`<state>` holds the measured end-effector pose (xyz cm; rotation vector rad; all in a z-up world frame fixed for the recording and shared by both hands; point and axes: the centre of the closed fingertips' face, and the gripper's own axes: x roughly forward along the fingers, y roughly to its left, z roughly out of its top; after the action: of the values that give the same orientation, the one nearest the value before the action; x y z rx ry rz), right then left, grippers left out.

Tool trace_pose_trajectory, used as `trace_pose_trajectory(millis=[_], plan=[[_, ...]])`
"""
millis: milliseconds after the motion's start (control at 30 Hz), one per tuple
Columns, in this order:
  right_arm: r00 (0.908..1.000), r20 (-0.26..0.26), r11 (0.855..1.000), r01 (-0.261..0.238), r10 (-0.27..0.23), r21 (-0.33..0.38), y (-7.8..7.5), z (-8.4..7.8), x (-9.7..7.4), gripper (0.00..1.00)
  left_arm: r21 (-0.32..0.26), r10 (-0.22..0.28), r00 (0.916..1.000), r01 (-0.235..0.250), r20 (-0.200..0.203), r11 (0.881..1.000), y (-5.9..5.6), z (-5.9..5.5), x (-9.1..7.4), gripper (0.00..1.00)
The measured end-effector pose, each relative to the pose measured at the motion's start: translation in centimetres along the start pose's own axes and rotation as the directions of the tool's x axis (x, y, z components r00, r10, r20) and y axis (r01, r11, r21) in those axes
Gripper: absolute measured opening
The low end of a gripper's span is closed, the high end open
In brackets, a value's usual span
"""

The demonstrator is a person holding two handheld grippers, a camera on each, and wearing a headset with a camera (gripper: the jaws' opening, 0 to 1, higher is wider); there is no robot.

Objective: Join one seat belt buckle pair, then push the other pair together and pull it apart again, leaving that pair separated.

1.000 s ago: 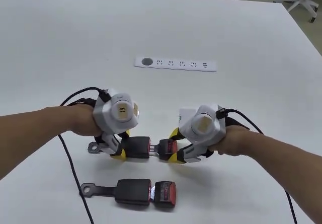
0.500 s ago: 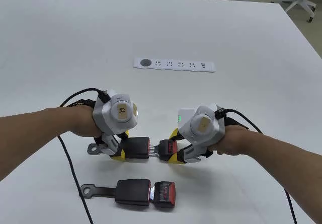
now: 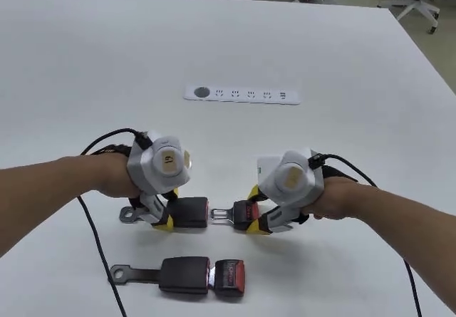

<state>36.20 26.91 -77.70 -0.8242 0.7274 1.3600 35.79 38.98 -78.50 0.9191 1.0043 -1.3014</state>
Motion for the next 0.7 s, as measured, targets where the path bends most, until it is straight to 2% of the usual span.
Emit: trace_pose_trajectory(millis=[700], plan=[[0.9986, -0.052, 1.0, -0.001, 0.002, 0.002, 0.0, -3.1, -2.0, 0.3, 0.007, -0.002, 1.0, 0.002, -0.002, 1.0, 0.0, 0.0, -0.1, 0.32]])
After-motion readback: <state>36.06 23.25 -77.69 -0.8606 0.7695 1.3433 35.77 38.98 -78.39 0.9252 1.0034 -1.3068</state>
